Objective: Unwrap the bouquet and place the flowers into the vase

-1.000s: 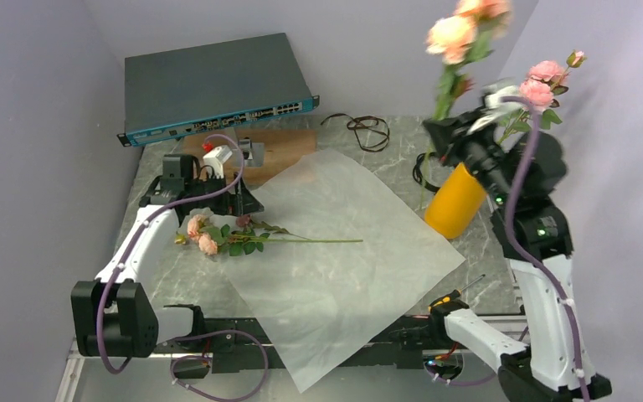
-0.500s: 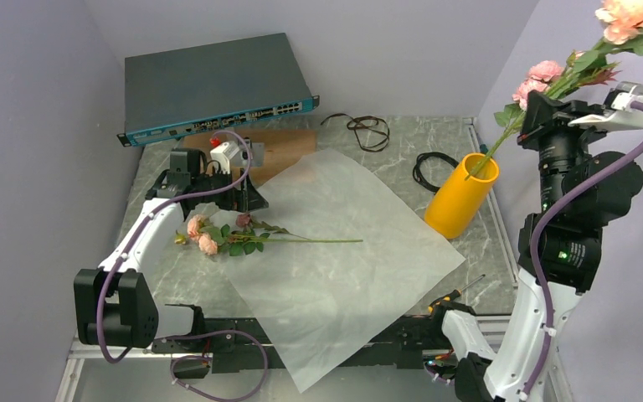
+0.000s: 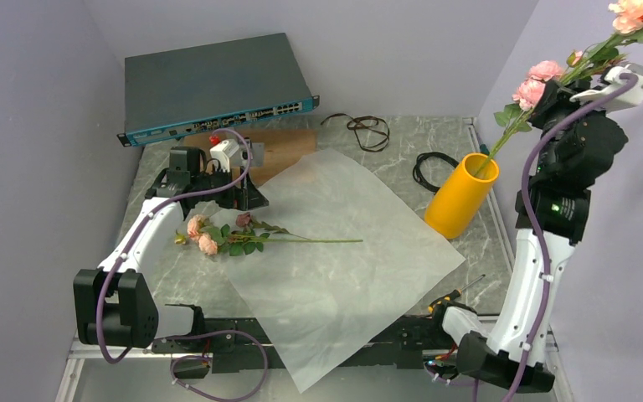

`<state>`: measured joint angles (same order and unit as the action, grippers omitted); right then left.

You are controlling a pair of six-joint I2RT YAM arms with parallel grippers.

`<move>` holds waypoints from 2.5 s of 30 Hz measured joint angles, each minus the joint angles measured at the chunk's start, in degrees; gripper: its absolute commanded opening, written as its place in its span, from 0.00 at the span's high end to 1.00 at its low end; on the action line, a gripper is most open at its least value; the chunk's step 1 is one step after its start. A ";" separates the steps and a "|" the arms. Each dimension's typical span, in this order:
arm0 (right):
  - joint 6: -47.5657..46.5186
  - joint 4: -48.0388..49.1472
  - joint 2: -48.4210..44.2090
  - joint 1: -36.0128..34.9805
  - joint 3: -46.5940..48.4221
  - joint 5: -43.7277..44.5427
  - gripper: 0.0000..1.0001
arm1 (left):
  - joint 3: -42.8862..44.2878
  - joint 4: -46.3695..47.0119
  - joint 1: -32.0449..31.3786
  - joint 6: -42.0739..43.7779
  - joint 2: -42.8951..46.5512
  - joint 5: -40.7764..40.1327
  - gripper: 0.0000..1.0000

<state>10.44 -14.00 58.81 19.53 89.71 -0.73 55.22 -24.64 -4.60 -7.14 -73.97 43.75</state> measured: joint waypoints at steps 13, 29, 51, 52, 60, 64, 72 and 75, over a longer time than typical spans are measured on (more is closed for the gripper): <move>-1.09 6.60 1.11 0.04 -18.99 -2.12 1.00 | -0.02 -0.50 -0.11 1.36 0.50 -0.02 0.00; -4.13 4.76 -4.87 0.04 -32.50 -8.26 0.82 | -0.02 -1.16 -0.15 2.23 0.66 -0.04 0.01; -2.40 -15.13 -8.68 0.04 -29.18 -8.20 0.06 | -0.02 -3.76 -0.37 4.20 1.07 -0.09 0.01; -2.51 -17.22 -9.03 0.04 -28.30 -8.24 0.05 | 0.00 -3.85 -0.37 4.46 1.07 -0.09 0.01; -6.14 -32.85 -10.19 0.04 -22.29 -12.74 0.07 | -0.02 -4.13 -0.37 4.57 1.22 -0.11 0.01; -10.80 -39.52 -10.91 0.04 -22.10 -19.67 0.08 | -0.09 -4.11 -0.37 4.52 2.29 -0.11 0.01; -18.58 -46.21 -9.44 -1.99 -21.20 -31.52 0.09 | -2.73 -4.15 -0.35 3.45 6.16 -1.18 0.01; -19.43 -46.03 -6.73 -8.20 -20.24 -31.78 0.09 | -4.07 -4.72 0.15 3.19 8.31 -1.92 0.01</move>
<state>-8.99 -60.03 52.07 11.33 69.47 -32.51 51.16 -29.36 -4.45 -3.95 -65.67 41.82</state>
